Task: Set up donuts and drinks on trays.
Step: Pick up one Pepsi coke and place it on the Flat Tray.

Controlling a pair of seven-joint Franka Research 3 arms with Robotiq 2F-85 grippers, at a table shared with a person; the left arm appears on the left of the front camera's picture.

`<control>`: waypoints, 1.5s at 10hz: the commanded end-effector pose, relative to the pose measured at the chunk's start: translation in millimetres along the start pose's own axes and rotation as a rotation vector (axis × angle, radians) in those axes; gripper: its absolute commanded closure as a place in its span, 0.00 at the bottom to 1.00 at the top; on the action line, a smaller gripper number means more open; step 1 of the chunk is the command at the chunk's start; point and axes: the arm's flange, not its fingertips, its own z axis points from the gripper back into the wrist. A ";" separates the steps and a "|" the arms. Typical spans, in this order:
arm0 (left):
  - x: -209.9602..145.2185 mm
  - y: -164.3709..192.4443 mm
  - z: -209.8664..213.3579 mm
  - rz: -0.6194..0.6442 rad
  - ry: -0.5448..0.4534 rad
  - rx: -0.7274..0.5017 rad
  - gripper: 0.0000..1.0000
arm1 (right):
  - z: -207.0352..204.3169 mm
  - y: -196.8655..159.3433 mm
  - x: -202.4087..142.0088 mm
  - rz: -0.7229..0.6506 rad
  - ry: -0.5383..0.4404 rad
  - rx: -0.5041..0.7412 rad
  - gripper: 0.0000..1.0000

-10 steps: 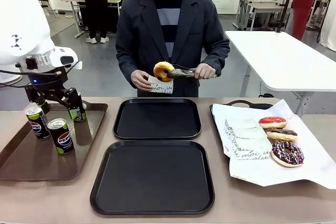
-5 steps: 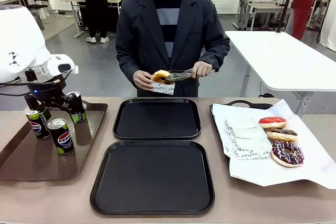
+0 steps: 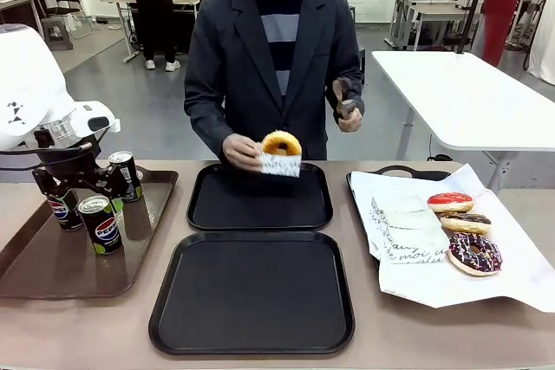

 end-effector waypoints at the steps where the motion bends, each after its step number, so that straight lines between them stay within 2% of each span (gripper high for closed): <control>1: -1.7 -0.2 -3.4 0.013 0.012 -0.021 0.00 | -0.1 -0.8 3.3 0.018 -0.011 0.024 0.00; 3: -1.7 -2.3 -6.3 0.026 0.045 -0.005 0.00 | -0.1 -0.8 3.3 0.018 -0.011 0.024 0.00; 4: -2.9 -1.8 -7.2 0.024 0.042 -0.009 0.10 | -0.1 -0.8 3.3 0.018 -0.011 0.024 0.00; 5: -2.3 -1.5 -7.5 0.019 0.053 -0.010 0.55 | -0.1 -0.8 3.3 0.018 -0.011 0.024 0.00; 6: -2.2 -1.5 -7.8 0.024 0.066 -0.004 0.66 | -0.1 -0.8 3.3 0.018 -0.011 0.024 0.00; 7: -2.1 -1.2 -7.2 0.026 0.080 0.006 1.00 | -0.1 -0.8 3.3 0.018 -0.011 0.024 0.00; 9: -0.9 -1.5 -7.1 0.026 0.085 0.012 1.00 | -0.1 -0.8 3.3 0.018 -0.011 0.024 0.00; 10: 0.2 -2.0 -5.9 0.019 0.085 0.016 0.91 | -0.1 -0.8 3.3 0.018 -0.011 0.024 0.00; 11: 0.0 -2.2 -3.8 0.014 0.078 0.018 0.98 | -0.1 -0.8 3.3 0.018 -0.011 0.024 0.00; 13: 0.1 -4.5 11.3 -0.018 0.075 0.022 1.00 | -0.1 -0.8 3.3 0.018 -0.011 0.024 0.00; 14: -3.5 -10.7 40.3 -0.022 0.087 0.034 1.00 | -0.1 -0.8 3.3 0.018 -0.011 0.024 0.00; 15: -11.4 -20.7 87.7 -0.066 0.050 0.042 1.00 | -0.1 -0.8 3.3 0.018 -0.011 0.024 0.00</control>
